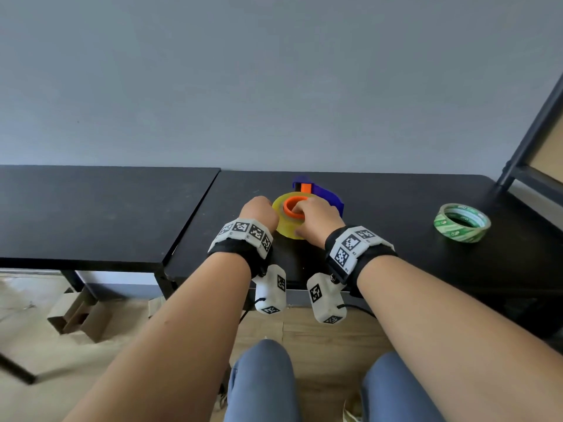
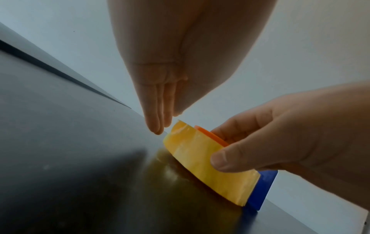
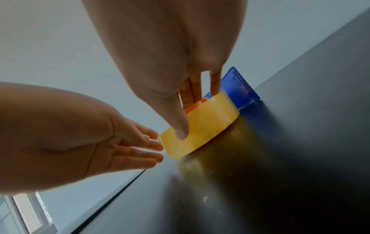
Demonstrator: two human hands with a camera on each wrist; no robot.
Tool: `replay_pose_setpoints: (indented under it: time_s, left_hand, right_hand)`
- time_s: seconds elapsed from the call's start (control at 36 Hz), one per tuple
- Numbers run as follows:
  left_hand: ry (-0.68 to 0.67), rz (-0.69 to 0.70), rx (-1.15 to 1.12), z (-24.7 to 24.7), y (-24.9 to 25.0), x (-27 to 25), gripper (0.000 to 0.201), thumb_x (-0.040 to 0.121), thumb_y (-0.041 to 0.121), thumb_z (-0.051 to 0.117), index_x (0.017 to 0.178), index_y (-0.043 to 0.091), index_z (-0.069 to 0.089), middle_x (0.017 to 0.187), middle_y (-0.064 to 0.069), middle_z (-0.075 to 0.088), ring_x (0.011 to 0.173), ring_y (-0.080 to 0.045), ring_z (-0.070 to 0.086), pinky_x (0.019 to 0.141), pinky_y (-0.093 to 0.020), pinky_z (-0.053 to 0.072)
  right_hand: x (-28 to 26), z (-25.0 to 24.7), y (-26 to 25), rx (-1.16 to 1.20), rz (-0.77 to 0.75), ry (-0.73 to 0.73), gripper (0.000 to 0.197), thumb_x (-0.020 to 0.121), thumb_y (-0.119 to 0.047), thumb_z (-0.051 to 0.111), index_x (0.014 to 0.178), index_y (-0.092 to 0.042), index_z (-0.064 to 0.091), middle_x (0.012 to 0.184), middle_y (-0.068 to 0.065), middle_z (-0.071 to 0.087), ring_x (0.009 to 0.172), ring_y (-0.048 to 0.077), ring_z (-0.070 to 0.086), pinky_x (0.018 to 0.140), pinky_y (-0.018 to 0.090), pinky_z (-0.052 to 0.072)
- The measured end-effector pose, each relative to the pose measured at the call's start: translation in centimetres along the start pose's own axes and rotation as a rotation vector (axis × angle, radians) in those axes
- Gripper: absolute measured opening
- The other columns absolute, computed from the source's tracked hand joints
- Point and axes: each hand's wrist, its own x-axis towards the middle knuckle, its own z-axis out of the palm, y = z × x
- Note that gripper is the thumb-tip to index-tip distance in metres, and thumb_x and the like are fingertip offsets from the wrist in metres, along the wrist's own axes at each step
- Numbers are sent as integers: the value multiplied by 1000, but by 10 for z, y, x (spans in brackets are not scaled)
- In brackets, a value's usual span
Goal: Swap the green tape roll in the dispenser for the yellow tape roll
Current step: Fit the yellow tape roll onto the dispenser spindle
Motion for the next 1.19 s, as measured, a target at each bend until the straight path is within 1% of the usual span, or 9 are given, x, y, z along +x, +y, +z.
replay_pose_setpoints:
  time_s: [0.19, 0.31, 0.39, 0.44, 0.58, 0.67, 0.97, 1.08, 1.19]
  left_hand:
    - [30, -4, -151, 2, 7, 5, 32, 95, 9, 42, 117, -1, 63, 120, -17, 67, 110, -33, 62, 80, -34, 44]
    - [12, 0, -271, 2, 16, 2, 36, 94, 13, 40, 115, -7, 61, 112, -22, 68, 106, -39, 63, 72, -32, 38]
    - [17, 43, -405, 4, 26, -1, 22, 86, 18, 43, 76, 7, 60, 76, -18, 59, 75, -34, 57, 68, -33, 37]
    - [9, 74, -489, 7, 34, -1, 16, 77, 24, 42, 67, 14, 50, 73, -13, 53, 70, -27, 48, 67, -36, 40]
    - [-27, 156, -582, 6, 54, -10, 25, 92, 15, 47, 102, 8, 68, 108, -18, 71, 101, -33, 66, 95, -46, 52]
    - [-48, 150, -639, 9, 63, -11, 40, 89, 17, 53, 127, 6, 62, 119, -16, 69, 110, -33, 66, 99, -47, 51]
    - [-86, 227, -630, 24, 77, -15, 52, 87, 22, 58, 138, 13, 53, 124, -17, 66, 110, -29, 67, 97, -45, 54]
    - [-91, 227, -684, 25, 74, -15, 52, 85, 21, 61, 136, 15, 54, 123, -16, 66, 105, -27, 69, 94, -45, 55]
    - [-111, 166, -779, 23, 75, -12, 47, 85, 13, 62, 132, 11, 54, 116, -17, 68, 96, -29, 70, 93, -46, 56]
  right_hand:
    - [-3, -11, 6, 200, 56, -45, 44, 86, -22, 67, 129, -18, 58, 133, 7, 58, 123, 29, 54, 103, 45, 45]
    - [-5, -19, 13, 378, 94, 14, 43, 84, -16, 67, 127, -15, 61, 132, 7, 60, 123, 27, 55, 104, 37, 43]
    - [-7, -29, 21, 528, 146, 47, 39, 86, -15, 66, 125, -13, 64, 124, 9, 65, 115, 27, 59, 96, 33, 45]
    - [-9, -35, 26, 649, 188, 80, 36, 87, -14, 66, 123, -11, 65, 119, 9, 67, 111, 26, 62, 96, 36, 47]
    - [-16, -42, 37, 850, 266, 115, 34, 88, -16, 68, 121, -8, 66, 116, 10, 69, 109, 26, 65, 98, 42, 51]
    - [-18, -44, 43, 932, 304, 124, 33, 87, -17, 68, 119, -9, 67, 115, 11, 70, 107, 28, 66, 97, 47, 52]
    - [-23, -45, 61, 1122, 397, 110, 21, 93, -27, 58, 105, -12, 66, 104, 8, 71, 104, 26, 67, 101, 46, 51]
    - [-18, -45, 61, 1105, 434, 122, 52, 89, -44, 55, 109, 3, 65, 112, 22, 70, 104, 35, 68, 98, 52, 52]
    - [-16, -51, 58, 1131, 446, 145, 44, 91, -33, 58, 112, 5, 65, 105, 20, 70, 102, 36, 69, 98, 52, 52]
